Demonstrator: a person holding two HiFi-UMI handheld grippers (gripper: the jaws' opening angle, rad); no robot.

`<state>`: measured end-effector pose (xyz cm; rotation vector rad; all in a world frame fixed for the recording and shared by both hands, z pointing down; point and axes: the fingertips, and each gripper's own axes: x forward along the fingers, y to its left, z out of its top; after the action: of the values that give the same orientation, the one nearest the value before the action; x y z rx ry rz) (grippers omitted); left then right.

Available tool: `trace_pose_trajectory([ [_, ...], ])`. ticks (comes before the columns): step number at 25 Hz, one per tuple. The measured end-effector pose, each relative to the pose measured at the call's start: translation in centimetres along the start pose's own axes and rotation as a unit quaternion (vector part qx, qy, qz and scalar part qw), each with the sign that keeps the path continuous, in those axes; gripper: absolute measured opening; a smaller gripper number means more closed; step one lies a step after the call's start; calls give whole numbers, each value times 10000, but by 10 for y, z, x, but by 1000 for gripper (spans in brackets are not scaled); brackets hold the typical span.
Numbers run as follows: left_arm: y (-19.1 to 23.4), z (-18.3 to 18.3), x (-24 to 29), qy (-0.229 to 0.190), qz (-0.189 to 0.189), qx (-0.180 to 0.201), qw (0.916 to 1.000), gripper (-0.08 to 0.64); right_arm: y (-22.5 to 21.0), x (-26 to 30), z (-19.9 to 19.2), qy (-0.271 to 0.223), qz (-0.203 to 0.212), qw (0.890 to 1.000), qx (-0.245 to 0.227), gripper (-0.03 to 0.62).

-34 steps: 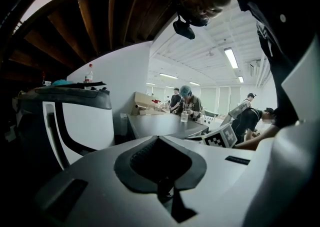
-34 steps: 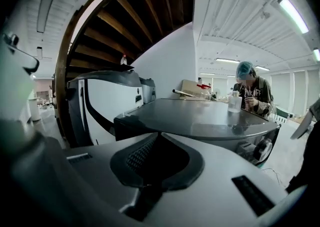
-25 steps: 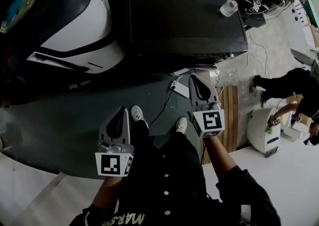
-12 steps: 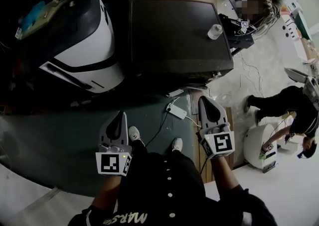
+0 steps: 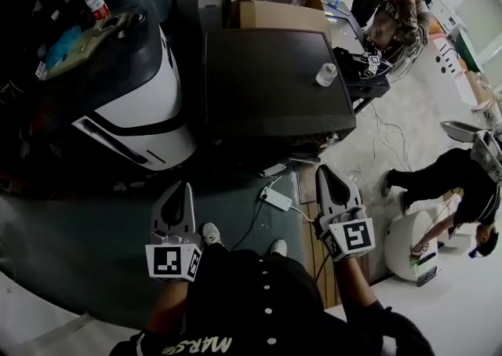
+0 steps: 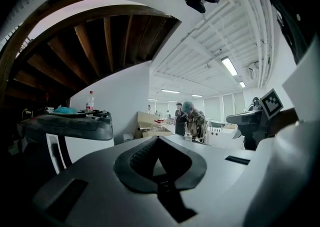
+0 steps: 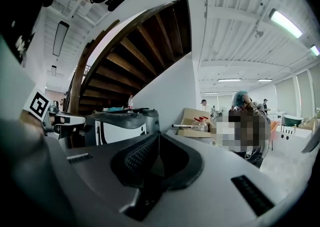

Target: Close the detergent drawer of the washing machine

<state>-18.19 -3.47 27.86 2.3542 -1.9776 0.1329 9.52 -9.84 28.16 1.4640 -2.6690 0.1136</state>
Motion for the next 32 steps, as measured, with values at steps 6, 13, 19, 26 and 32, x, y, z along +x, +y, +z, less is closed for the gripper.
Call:
trace_pose_trajectory([
  [6,11,15,3,-160,145,35,9998,2,-15,-3,20,-209,-164,9996,-89,34],
  [13,21,23,2,-203,271,-6,9994,2,-17,-8,31,-488,-139,9987,45,34],
  [19,20,30,8,-274,206,51,9994,2,-12,1,37,-567,-55,9984,23,32],
  [26,19,31,13,-313,195,76,9993,2,-10,7,35,-480,-61,9988,-90,32],
  [32,19,33,12,-324,204,70,9992,2,-6,11,36,-432,-23,9990,-104,32],
])
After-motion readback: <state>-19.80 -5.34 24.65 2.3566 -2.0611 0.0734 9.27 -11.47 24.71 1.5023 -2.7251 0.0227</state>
